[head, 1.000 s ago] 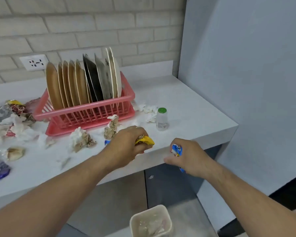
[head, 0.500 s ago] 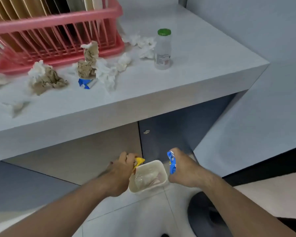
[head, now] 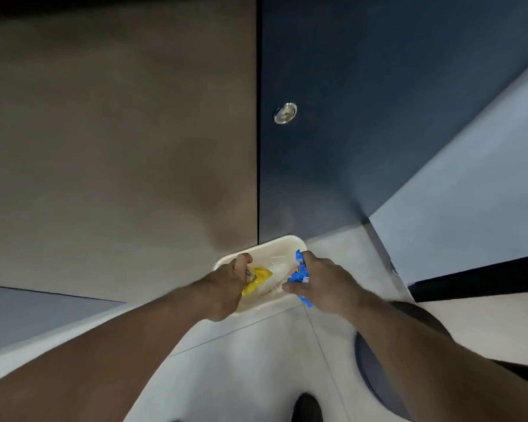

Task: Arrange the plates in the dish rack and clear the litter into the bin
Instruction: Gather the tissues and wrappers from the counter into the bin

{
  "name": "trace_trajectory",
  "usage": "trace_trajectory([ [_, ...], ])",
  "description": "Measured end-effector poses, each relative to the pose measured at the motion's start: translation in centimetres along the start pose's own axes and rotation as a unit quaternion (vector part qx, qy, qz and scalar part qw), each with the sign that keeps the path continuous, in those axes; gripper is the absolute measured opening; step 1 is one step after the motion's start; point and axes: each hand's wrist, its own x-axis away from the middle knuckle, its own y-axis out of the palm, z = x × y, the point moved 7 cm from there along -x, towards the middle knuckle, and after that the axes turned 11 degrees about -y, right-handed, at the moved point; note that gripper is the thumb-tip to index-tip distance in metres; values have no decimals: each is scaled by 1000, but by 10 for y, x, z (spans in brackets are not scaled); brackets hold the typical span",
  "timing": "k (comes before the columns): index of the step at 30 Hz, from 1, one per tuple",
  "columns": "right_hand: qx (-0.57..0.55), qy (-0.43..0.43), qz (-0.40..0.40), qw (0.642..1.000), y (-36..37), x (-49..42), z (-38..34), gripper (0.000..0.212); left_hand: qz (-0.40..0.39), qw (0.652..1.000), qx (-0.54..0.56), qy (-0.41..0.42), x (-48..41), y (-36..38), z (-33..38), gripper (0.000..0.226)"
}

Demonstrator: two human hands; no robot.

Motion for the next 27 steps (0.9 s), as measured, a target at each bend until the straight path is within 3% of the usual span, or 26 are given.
trace_trajectory([
  [5,70,-40,-7,997,43,-49,21,74,42,998,-35,29,-57,36,-9,38],
  [12,81,-127,22,988,72,-96,36,78,70,996,-42,36,-105,68,-27,58],
  [14,88,-134,18,987,78,-105,37,83,97,986,-124,45,-113,76,-28,58],
  [16,95,-127,-3,987,88,-114,39,87,132,944,-295,65,-121,89,-24,51],
  [18,144,-125,-28,981,97,-123,39,70,139,909,-389,49,-127,98,-25,48],
  [20,193,-118,-26,974,100,-132,39,36,126,899,-419,32,-131,103,-25,46],
  [22,213,-93,-8,972,98,-138,42,19,96,898,-428,28,-133,104,-26,40],
  [24,218,-88,12,972,96,-141,44,16,86,911,-403,23,-138,101,-30,40],
  [27,227,-101,7,969,89,-135,41,8,70,957,-281,-22,-140,94,-37,72],
])
